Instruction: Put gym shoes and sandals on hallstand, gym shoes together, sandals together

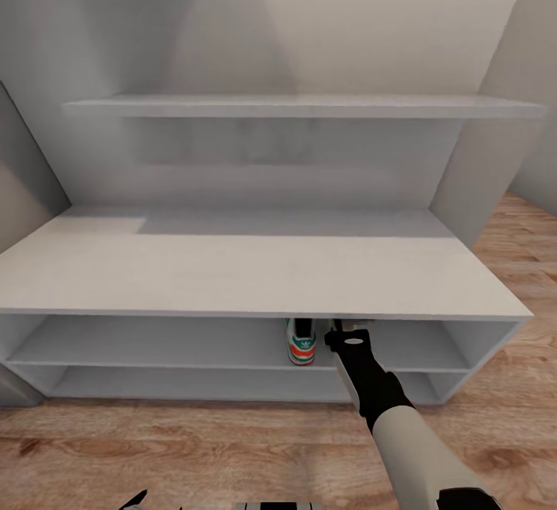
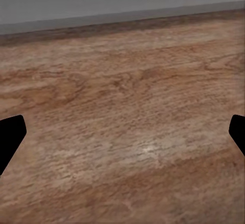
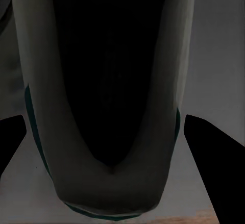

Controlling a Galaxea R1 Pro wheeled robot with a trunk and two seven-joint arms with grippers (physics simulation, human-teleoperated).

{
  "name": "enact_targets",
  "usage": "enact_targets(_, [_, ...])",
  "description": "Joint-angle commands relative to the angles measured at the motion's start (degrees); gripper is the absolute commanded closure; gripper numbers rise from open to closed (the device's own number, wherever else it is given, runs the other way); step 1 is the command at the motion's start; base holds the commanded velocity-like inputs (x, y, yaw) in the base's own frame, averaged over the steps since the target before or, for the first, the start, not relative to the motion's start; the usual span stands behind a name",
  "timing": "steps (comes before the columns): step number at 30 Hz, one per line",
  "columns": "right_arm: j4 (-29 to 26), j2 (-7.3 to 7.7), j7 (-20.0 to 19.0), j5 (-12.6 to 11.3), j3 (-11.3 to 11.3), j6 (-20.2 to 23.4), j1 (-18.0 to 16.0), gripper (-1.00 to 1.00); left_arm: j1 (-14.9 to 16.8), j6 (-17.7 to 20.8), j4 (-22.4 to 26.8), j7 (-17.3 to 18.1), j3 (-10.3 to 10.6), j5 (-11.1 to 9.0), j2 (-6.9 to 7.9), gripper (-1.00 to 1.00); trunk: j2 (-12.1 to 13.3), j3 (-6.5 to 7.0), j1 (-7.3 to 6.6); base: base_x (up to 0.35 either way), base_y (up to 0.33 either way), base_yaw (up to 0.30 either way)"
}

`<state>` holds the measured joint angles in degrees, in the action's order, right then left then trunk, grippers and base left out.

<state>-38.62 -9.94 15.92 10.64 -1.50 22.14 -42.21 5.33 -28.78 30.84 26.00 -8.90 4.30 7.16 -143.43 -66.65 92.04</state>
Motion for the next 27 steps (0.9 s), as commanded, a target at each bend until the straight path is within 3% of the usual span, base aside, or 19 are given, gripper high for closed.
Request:
enact_targets(1, [1.35,-0.05,-0.06,0.69,-0.22,0.45,0.02,1.0,0.03,-0.22,-0.02,0.36,-0.41,0.45,-0.05,-1.0,-0.01,-0.05,0.02,0.065,0.0,0.0])
enact_targets(5, [1.35,-0.05,-0.06,0.69,-0.24,0.45,0.02,1.0,0.05,-0.22,-0.02,0.36,-0.41,0.45,-0.04,-1.0,-0.01,-0.05,0.02,0.025,0.0,0.0])
enact_targets(6, [1.35,-0.05,-0.06,0.69,-0.21,0.45,0.02,-1.0,0.05,-0.22,-0.03,0.36,-0.41,0.45,-0.04,-1.0,-0.01,-0.05,0.02,0.009,0.0,0.0])
enact_targets(15, [1.27,-0.05,-0.07,0.69,-0.24,0.53,0.02,-1.0,0.03,-0.3,0.0,0.36,-0.41,0.4,0.04,-1.0,-0.01,-0.05,0.02,-0.007,0.0,0.0])
enact_targets(27, [1.32,-0.05,-0.1,0.7,-0.17,0.54,0.02,-1.0,0.03,-0.32,-0.02,0.36,-0.41,0.36,0.13,-1.0,-0.01,-0.05,0.02,-0.311,0.0,0.0])
